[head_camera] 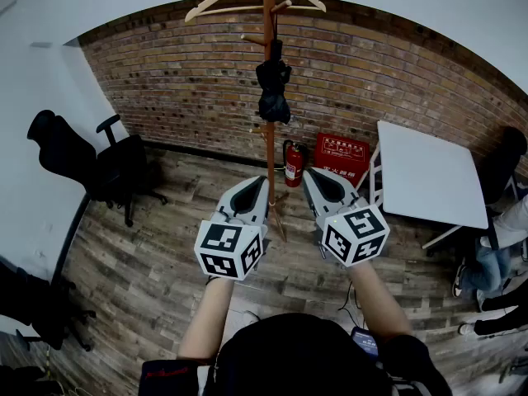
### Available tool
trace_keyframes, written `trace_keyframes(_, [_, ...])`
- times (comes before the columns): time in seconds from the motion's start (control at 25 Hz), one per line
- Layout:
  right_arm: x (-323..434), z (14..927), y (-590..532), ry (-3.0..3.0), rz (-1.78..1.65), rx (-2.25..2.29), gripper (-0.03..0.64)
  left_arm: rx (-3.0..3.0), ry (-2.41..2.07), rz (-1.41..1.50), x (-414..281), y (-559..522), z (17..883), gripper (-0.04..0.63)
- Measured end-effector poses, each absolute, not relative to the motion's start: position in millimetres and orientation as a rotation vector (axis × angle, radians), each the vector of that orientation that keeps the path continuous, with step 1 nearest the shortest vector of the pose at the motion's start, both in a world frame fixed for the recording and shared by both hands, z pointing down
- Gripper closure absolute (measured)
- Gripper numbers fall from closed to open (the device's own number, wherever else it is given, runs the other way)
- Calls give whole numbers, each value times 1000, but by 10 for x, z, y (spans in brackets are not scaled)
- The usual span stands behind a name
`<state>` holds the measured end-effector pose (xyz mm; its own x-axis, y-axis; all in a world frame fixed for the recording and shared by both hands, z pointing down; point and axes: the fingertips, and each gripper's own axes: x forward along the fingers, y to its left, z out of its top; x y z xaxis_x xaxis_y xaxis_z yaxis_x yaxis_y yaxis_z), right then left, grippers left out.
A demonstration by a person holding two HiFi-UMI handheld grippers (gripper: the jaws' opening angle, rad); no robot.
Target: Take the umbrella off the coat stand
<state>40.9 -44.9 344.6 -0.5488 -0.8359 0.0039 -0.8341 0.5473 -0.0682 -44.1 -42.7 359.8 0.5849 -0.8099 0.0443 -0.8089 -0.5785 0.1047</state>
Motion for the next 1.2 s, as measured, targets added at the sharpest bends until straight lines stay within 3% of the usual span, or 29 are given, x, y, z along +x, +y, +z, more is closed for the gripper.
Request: trace_keyframes(1.2, [1001, 3561, -76, 2722, -167, -1410, 589, 2659, -1424, -1, 83, -34, 3707, 577])
